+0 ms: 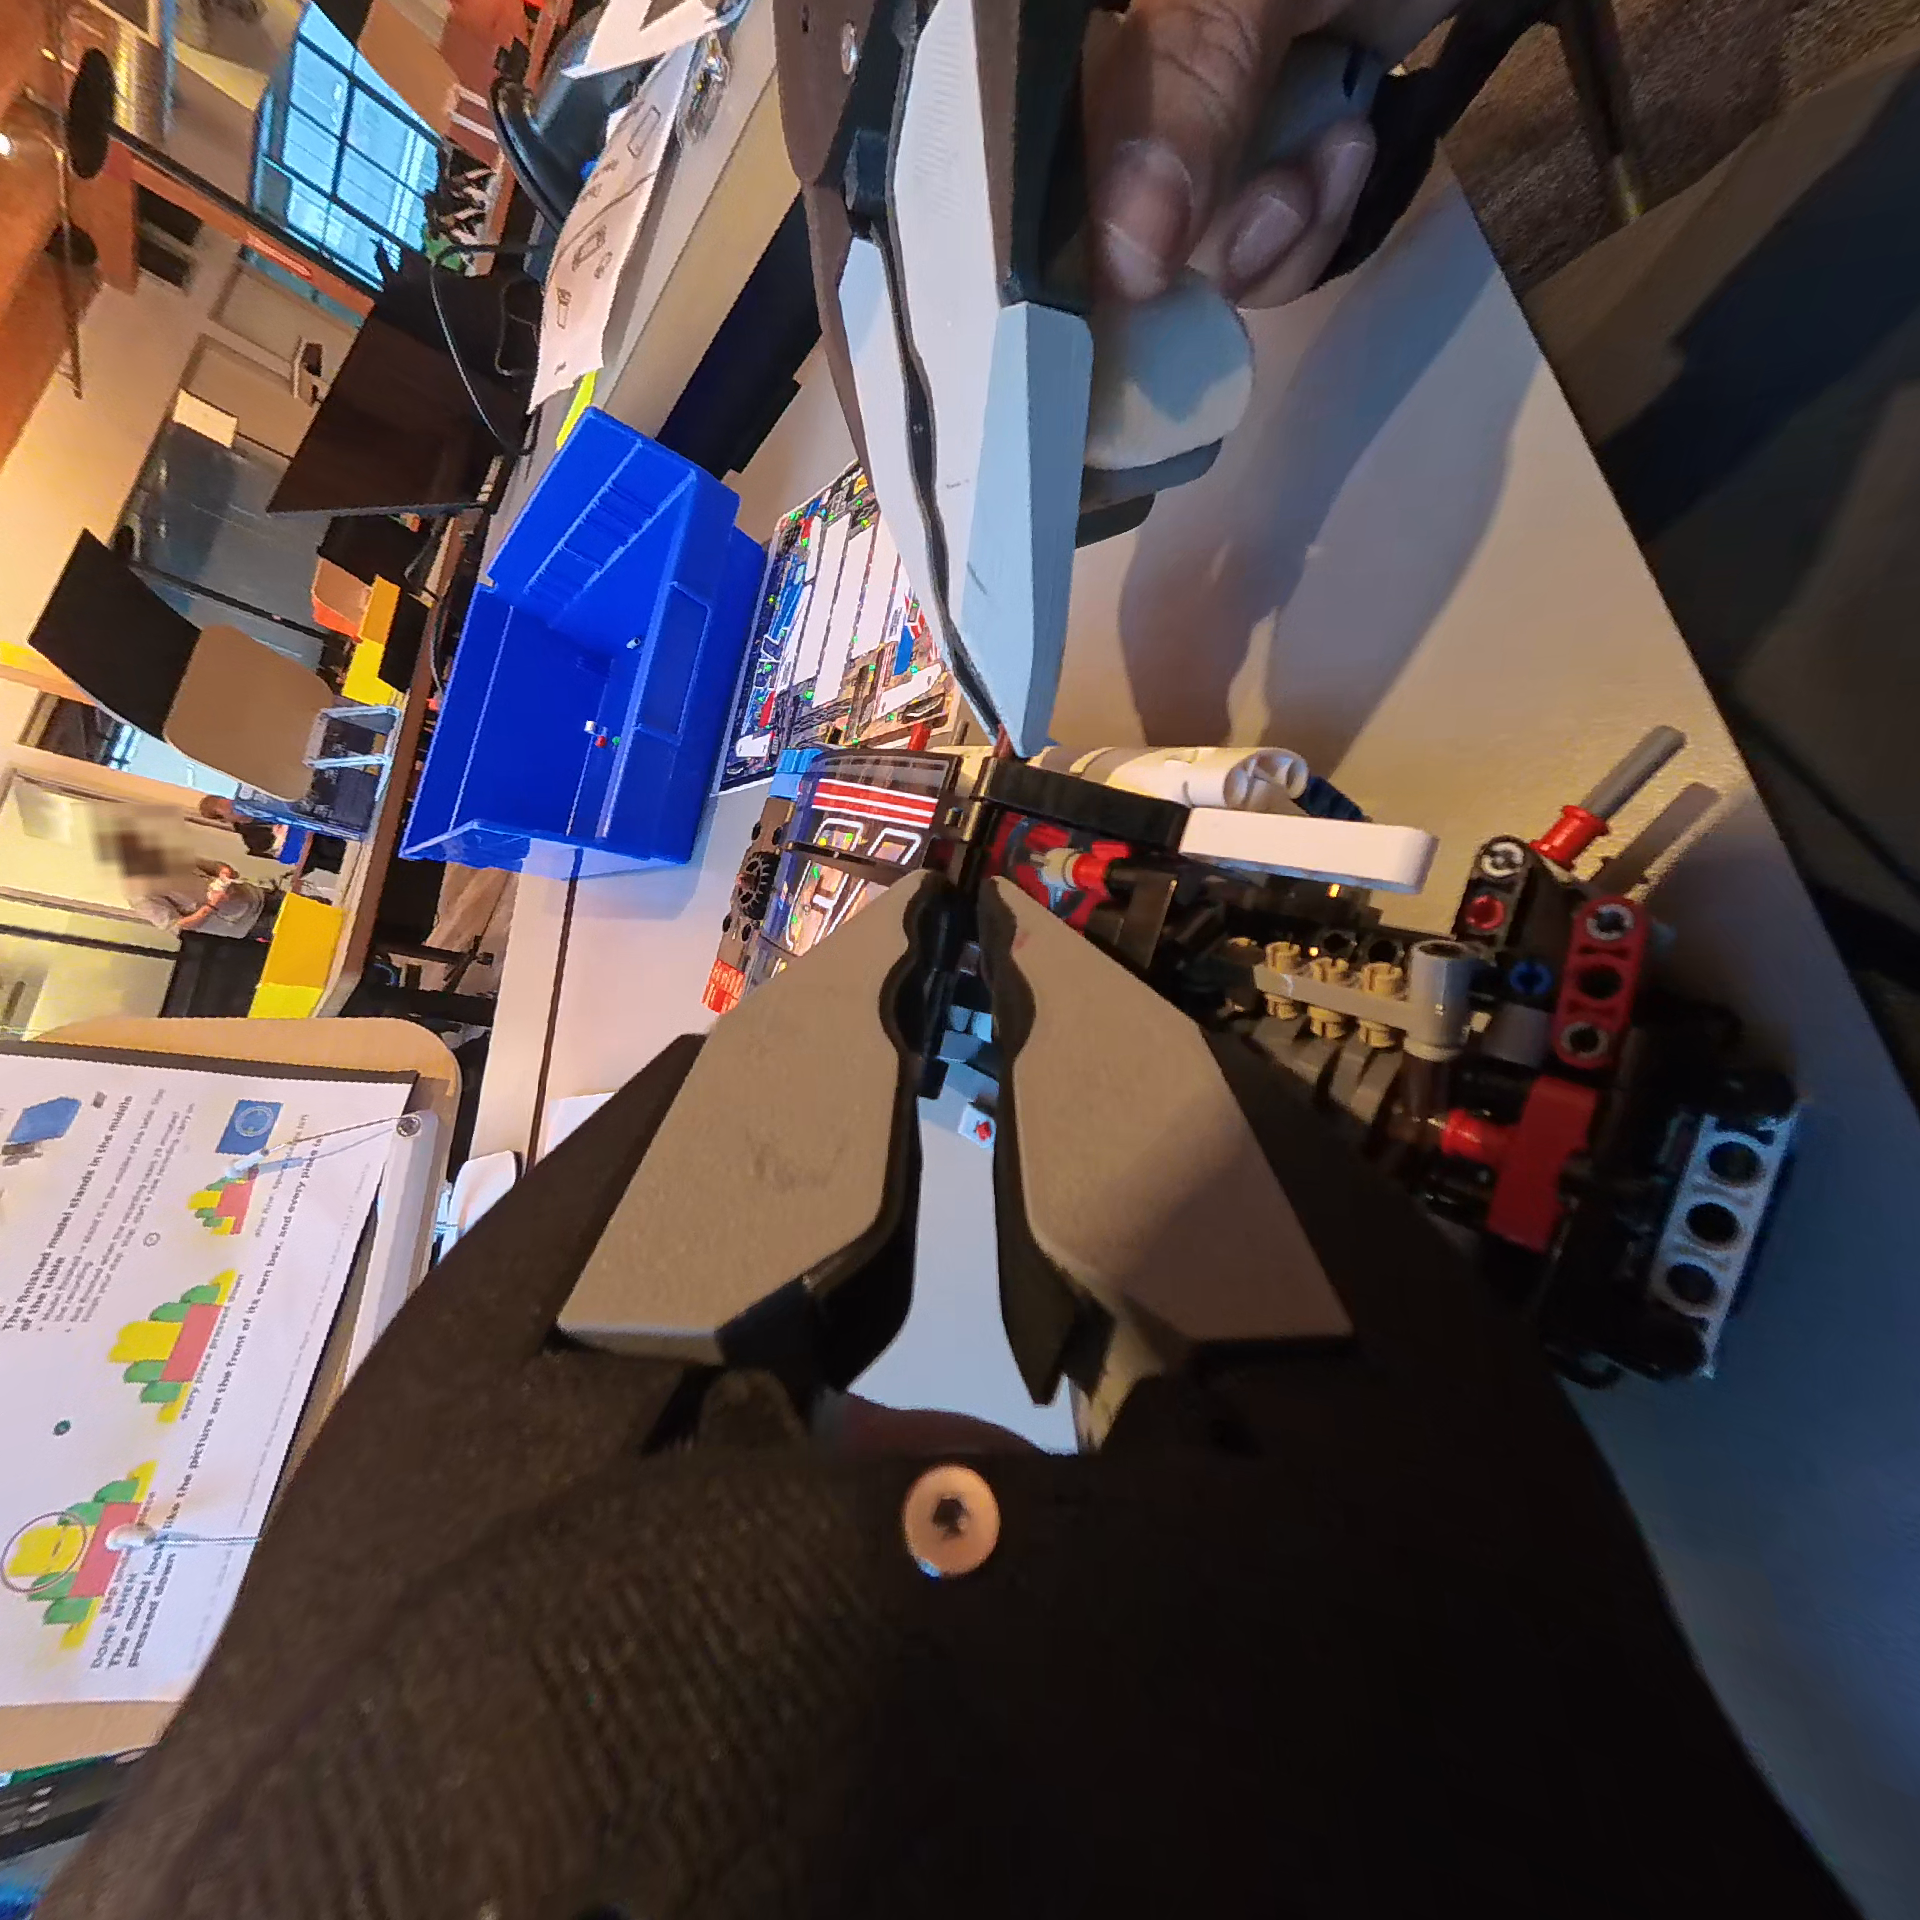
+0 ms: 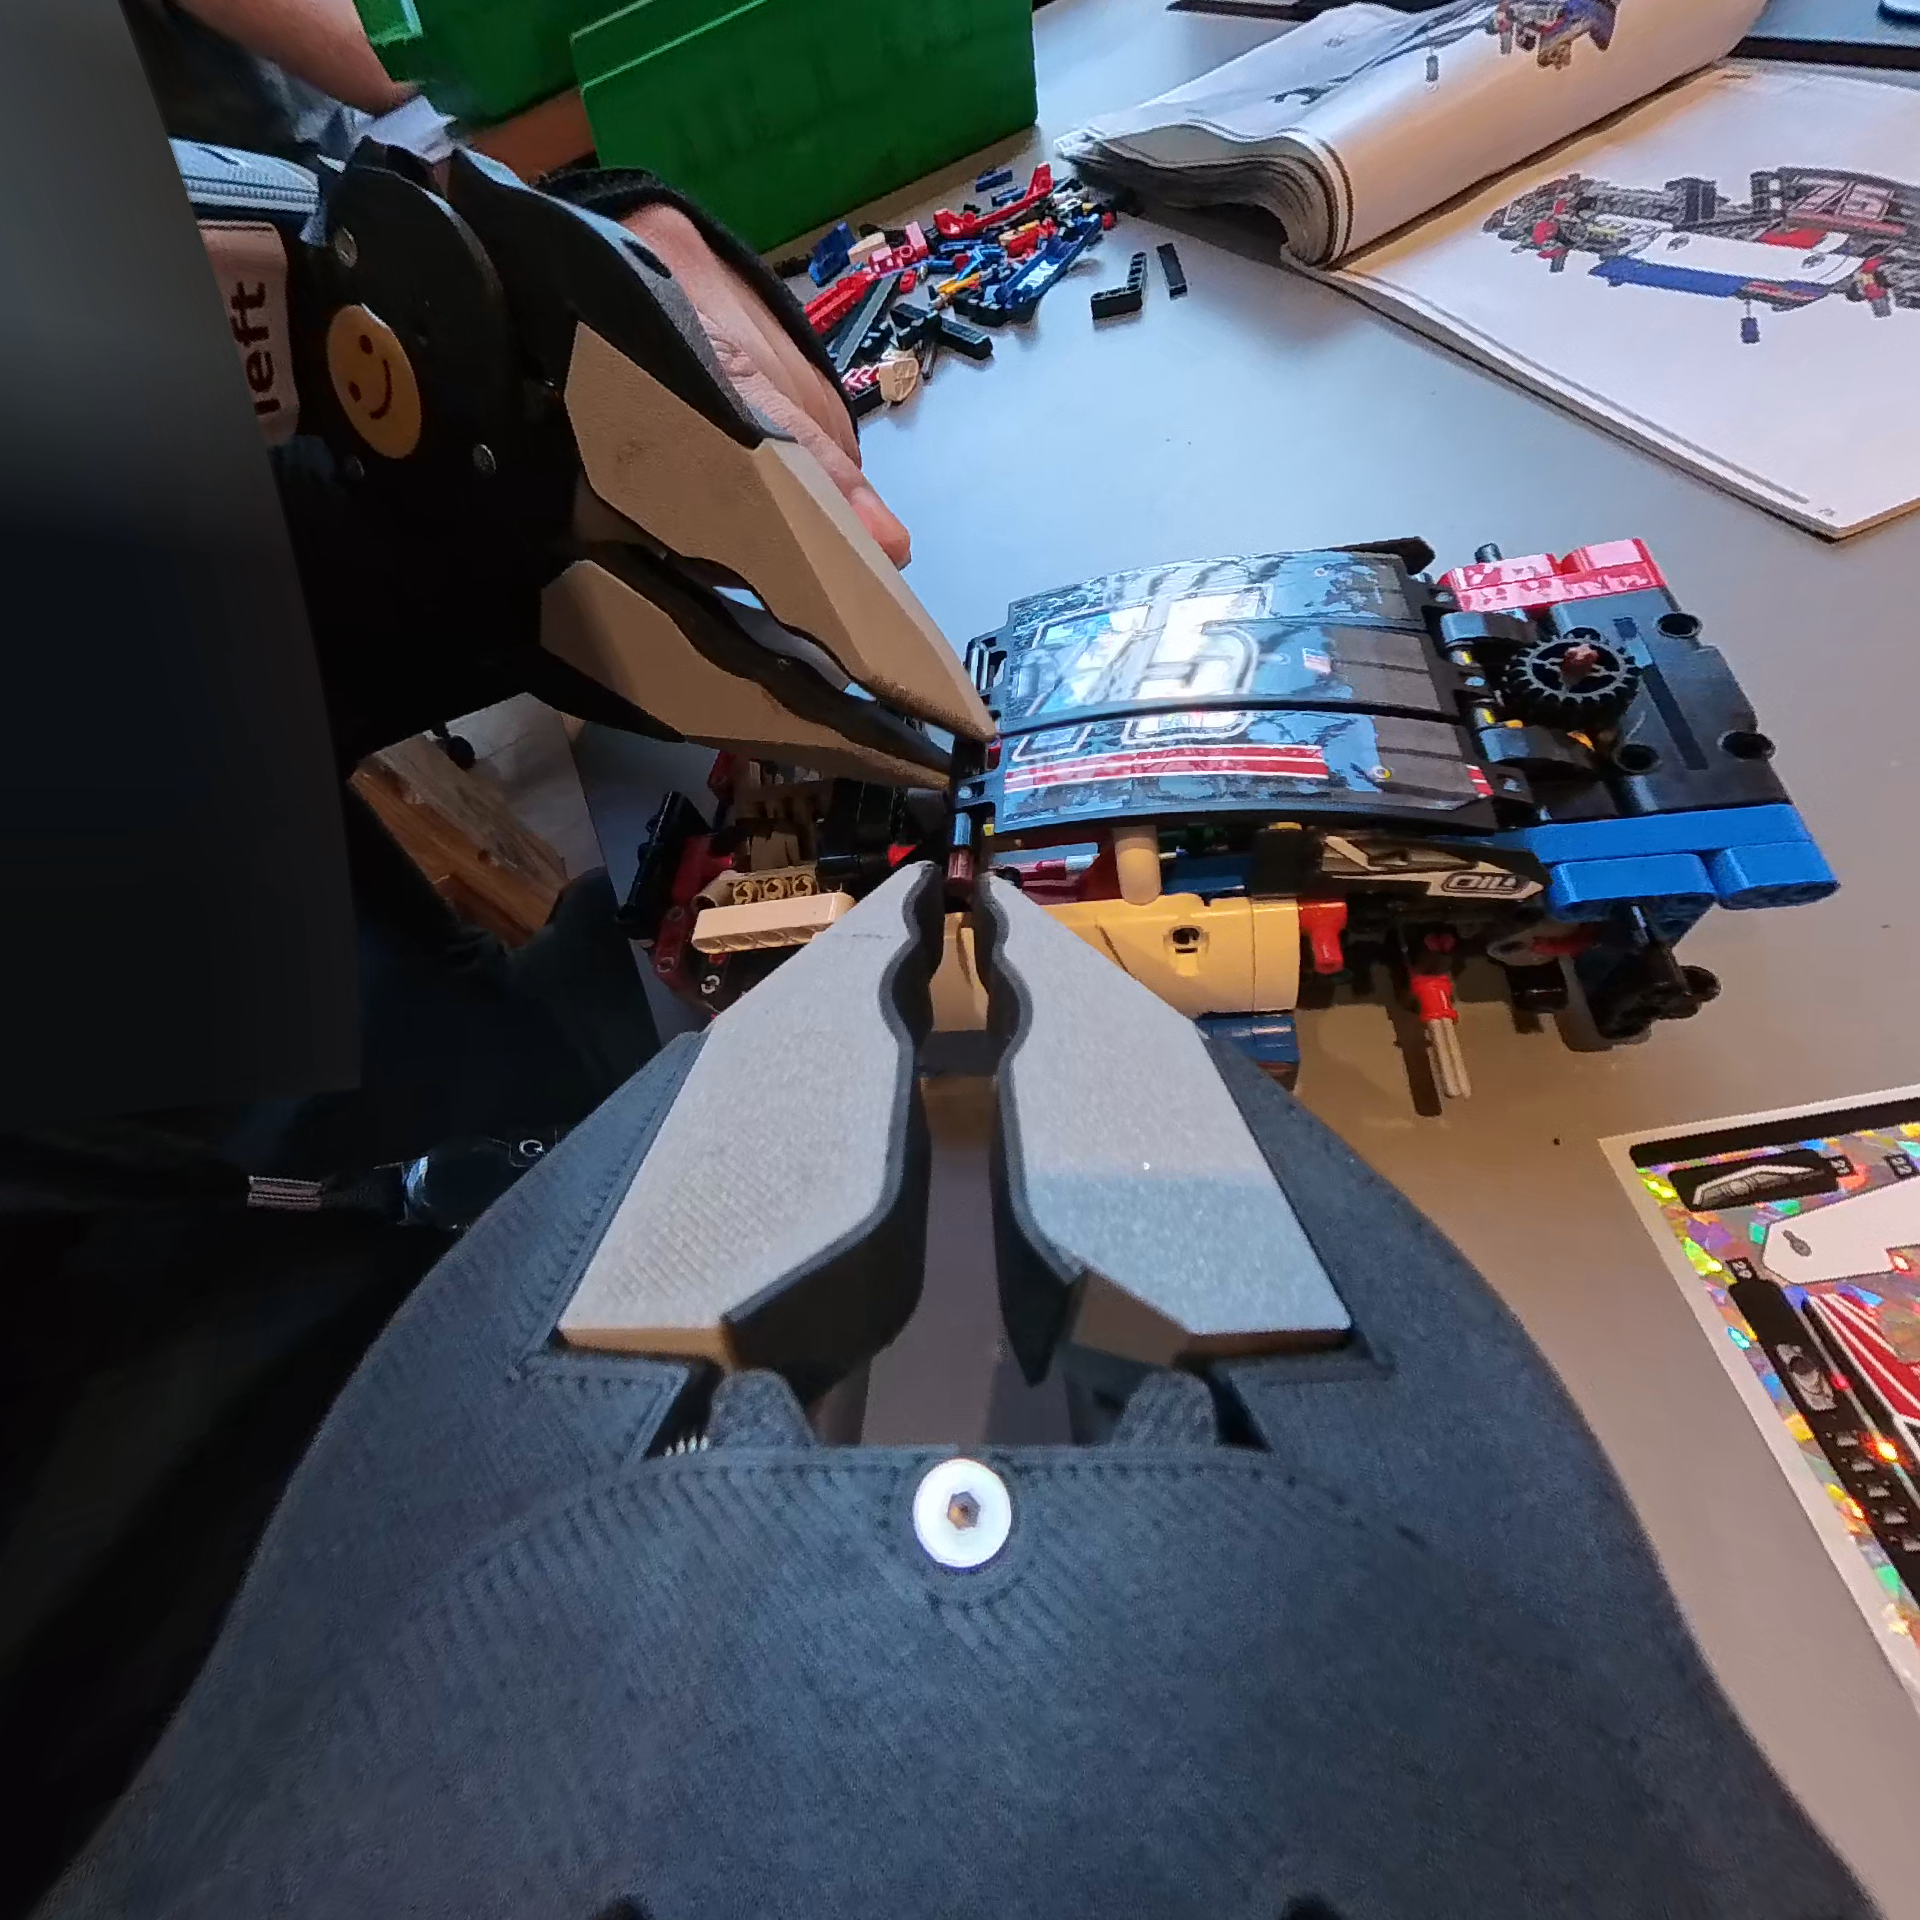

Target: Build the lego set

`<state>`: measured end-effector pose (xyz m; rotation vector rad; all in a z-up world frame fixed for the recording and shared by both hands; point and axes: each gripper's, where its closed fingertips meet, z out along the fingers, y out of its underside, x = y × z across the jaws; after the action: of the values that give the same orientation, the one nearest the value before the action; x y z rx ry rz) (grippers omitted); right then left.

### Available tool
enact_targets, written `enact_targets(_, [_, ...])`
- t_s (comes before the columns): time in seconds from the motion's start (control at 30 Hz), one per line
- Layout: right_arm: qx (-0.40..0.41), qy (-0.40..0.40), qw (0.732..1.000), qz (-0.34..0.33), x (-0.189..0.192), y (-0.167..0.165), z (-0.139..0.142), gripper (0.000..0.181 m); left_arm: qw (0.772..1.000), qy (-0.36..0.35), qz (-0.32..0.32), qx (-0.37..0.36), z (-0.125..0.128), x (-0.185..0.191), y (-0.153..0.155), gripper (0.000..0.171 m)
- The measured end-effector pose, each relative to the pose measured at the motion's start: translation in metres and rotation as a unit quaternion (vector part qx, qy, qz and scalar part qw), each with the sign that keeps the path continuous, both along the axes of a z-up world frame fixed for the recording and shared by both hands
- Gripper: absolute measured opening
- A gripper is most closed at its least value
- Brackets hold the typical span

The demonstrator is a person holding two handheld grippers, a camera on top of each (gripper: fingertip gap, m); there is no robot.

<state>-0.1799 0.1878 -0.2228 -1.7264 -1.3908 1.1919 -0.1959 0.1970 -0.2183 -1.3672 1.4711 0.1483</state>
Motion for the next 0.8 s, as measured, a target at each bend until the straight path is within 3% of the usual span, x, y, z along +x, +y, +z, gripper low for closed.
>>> enact_targets(0.6, [0.020,-0.012,1.000,-0.011,-0.0002,0.0013,0.0000,0.003,1.000,0.005,0.001,0.007,0.0000,-0.0011,0.0003,0.003])
enact_targets(0.8, [0.008,-0.001,1.000,-0.016,0.0055,0.0022,0.0053,0.012,1.000,0.017,-0.001,0.025,-0.0006,-0.0030,-0.0004,0.003])
